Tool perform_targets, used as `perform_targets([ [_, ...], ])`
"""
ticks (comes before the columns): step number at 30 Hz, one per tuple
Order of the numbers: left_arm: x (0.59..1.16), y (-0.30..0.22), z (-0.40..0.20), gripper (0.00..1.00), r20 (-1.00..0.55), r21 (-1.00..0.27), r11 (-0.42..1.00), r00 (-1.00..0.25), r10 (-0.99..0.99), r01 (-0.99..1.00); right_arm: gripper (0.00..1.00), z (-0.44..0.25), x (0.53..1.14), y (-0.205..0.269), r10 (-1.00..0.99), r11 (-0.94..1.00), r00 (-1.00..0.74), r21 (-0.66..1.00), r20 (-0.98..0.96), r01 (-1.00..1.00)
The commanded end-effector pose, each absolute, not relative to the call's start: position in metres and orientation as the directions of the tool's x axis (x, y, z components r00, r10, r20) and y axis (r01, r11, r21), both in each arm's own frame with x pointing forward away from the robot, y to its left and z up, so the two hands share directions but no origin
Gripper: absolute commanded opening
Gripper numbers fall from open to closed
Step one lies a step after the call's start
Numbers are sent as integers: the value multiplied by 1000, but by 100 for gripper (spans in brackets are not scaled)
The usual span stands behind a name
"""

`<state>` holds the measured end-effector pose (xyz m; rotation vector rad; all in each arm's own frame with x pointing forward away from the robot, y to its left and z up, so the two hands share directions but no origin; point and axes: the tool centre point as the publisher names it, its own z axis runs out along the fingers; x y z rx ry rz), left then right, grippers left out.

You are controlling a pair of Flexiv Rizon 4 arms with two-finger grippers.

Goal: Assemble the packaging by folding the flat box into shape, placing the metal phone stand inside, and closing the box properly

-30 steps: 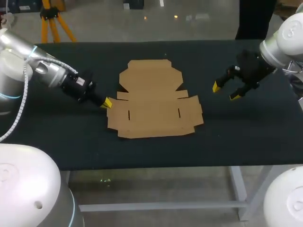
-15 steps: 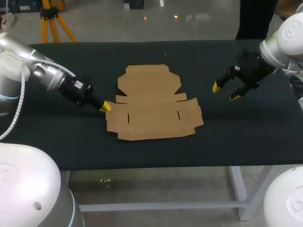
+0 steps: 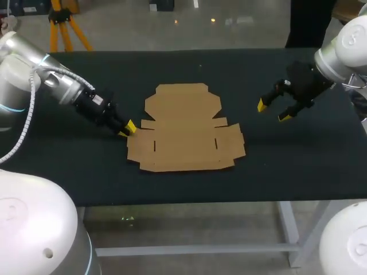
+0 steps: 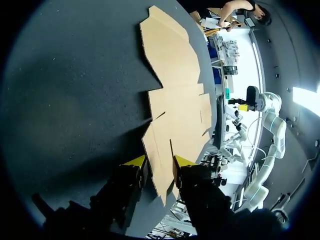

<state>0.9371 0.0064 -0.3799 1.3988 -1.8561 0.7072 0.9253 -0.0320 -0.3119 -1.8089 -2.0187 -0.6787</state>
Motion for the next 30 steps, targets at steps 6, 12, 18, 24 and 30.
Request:
perform_targets([
  [6,934,-3,-380,100,775,3,279,-174,-607,-960,100,-311,926,-32,824,75,-127,116,552,990],
  [12,930,-7,-384,62,769,5,240,-150,-621,-971,100,-311,926,-32,824,75,-127,116,552,990],
  [18,922,-7,-383,0,749,-38,160,-135,-649,-986,100,-311,926,-32,824,75,-127,116,552,990],
  [24,916,-7,-385,42,759,-81,103,-128,-639,-991,100,-311,926,-32,824,75,-127,116,552,990],
  [30,913,-8,-388,27,765,-119,36,-115,-634,-992,100,-311,926,-32,824,75,-127,116,552,990],
])
